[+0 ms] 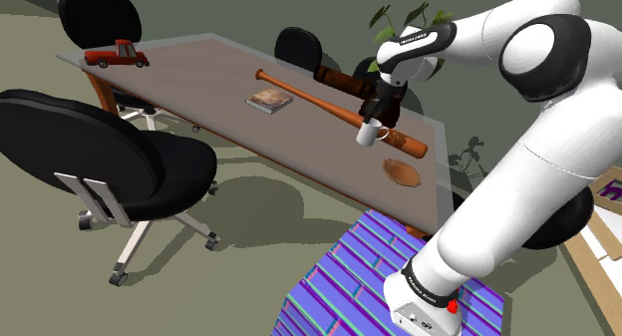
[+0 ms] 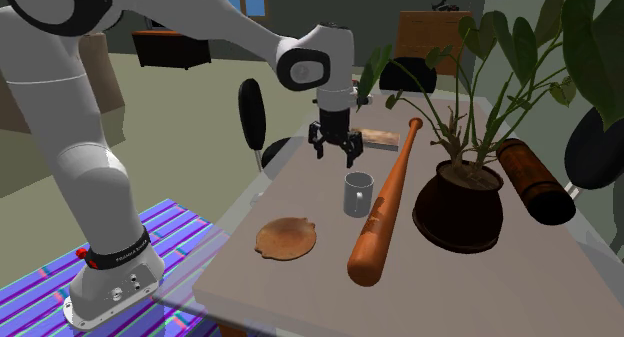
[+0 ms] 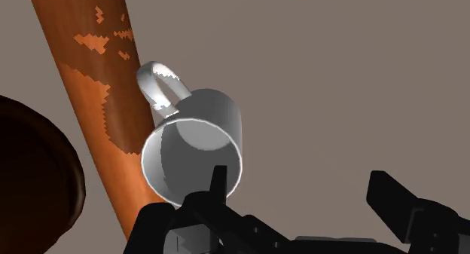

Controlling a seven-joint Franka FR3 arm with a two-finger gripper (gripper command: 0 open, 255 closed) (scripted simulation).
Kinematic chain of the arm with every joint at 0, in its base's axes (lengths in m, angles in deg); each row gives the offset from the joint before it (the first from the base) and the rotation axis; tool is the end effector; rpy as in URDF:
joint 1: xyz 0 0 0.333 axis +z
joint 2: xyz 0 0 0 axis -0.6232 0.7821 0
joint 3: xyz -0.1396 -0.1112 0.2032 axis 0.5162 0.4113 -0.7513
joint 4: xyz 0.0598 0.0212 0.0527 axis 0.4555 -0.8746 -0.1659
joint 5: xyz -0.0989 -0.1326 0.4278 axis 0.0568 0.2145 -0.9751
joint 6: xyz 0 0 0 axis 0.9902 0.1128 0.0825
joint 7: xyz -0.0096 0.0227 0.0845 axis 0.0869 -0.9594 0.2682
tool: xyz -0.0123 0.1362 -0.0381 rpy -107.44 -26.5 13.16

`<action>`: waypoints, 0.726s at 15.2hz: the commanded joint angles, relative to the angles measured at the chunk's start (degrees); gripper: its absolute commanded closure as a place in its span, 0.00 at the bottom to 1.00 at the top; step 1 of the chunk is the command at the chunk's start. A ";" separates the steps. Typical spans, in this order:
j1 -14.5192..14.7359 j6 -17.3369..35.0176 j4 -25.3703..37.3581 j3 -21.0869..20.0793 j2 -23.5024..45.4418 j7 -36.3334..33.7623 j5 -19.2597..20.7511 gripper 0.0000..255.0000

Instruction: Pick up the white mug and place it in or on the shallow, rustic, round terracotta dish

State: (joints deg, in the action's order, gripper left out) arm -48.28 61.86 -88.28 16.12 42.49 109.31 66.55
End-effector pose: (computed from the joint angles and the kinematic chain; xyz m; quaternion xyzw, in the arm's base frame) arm 0.4689 -0.3937 0.3030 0.9994 -0.0032 0.0354 0.0024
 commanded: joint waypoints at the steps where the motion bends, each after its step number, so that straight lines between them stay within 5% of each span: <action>1: -1.01 0.65 3.09 0.79 4.42 3.20 -2.59 0.00; 11: -2.43 5.75 2.83 0.23 10.29 6.65 -6.74 0.00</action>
State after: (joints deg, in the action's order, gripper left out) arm -50.72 67.00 -85.01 16.42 52.63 115.86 59.99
